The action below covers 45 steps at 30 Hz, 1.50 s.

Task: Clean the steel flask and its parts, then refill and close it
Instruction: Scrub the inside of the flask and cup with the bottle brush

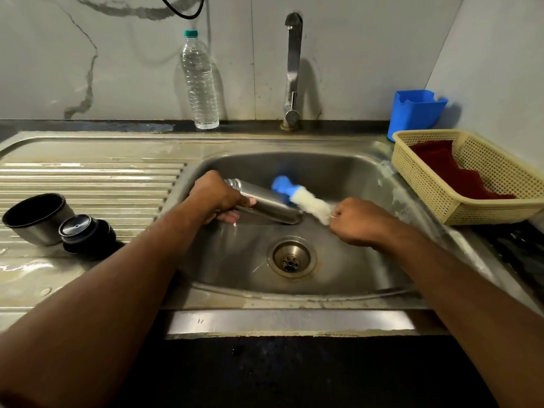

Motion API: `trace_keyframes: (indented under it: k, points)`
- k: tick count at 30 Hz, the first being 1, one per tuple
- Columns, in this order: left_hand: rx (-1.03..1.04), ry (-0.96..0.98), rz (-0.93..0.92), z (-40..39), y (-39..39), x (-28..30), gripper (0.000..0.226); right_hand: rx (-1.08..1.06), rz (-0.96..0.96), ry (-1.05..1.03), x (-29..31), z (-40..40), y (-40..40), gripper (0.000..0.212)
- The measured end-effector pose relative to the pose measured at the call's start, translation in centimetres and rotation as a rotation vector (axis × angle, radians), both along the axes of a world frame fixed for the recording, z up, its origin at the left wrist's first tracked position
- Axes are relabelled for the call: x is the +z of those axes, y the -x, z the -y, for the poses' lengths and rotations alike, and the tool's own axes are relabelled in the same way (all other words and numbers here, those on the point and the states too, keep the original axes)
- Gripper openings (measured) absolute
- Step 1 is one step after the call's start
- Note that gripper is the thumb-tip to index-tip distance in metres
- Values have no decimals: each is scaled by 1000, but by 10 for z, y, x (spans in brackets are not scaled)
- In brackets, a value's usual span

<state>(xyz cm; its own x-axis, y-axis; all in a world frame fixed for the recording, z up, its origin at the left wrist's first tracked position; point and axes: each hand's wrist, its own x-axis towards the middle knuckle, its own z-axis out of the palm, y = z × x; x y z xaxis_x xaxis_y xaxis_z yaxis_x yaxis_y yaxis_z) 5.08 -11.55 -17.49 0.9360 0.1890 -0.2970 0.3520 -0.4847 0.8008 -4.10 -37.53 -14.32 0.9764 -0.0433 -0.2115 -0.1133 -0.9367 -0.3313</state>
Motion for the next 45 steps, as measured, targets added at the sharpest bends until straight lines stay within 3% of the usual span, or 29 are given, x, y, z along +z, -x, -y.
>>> trace_keyframes:
  k: [1, 3, 7, 8, 10, 13, 14, 15, 17, 20, 22, 25, 27, 31, 33, 36, 38, 39, 43, 45]
  points:
    - [-3, 0, 4, 0, 0, 0, 63, -29, -6, 101, -2, 5, -1, 17]
    - [-11, 4, 22, 1, 1, 2, 59, -5, 12, 93, -2, 8, 0, 19]
    - [2, 32, 82, 0, 2, 1, 54, 152, -9, -414, 11, -8, 14, 22]
    - [10, 55, 78, 0, 3, 2, 54, 153, -24, -456, 11, -10, 14, 23]
    - [28, 79, 70, 1, 3, 3, 56, 104, -45, -331, 8, -7, 8, 21]
    - [71, 64, 102, 3, 4, 2, 64, 20, -70, 123, 3, 5, 4, 25]
    - [82, 45, 113, 3, 4, 3, 66, -4, -70, 165, 1, 7, 4, 28]
    - [93, 33, 128, 4, 4, 4, 69, -11, -64, 128, 1, 7, 5, 25]
    - [101, 8, 154, 3, 4, 3, 73, 25, -63, -150, 2, 4, 5, 16]
    - [84, -32, 205, 0, 5, 2, 73, 91, -123, -545, 6, -6, 9, 26]
    - [106, -72, 204, -1, 4, 1, 71, 77, -142, -475, 6, -9, 7, 25]
    - [122, -150, 181, 1, 2, 3, 70, 11, -91, -11, 4, 0, 5, 21]
    - [120, -184, 177, 0, 1, 3, 75, -19, -63, 56, 0, 6, 5, 22]
    - [71, -212, 185, -1, 7, 5, 75, 83, -131, -462, 0, 2, 5, 22]
    - [20, -224, 176, -2, 9, 5, 68, 118, -180, -563, 3, -4, 6, 26]
    - [7, -209, 129, -1, 12, 7, 73, 11, -121, -279, 1, 1, 0, 19]
    - [-10, -198, 151, 0, 12, 7, 63, -38, -45, 24, -3, 10, 0, 21]
    - [-19, -189, 158, 1, 12, 8, 56, -59, -25, 35, -6, 12, -1, 23]
    - [-24, -146, 116, -1, 11, 8, 58, 26, -140, -481, -1, 4, 2, 26]
    - [-12, -95, 76, -3, 9, 9, 66, 69, -194, -548, 5, -1, 4, 27]
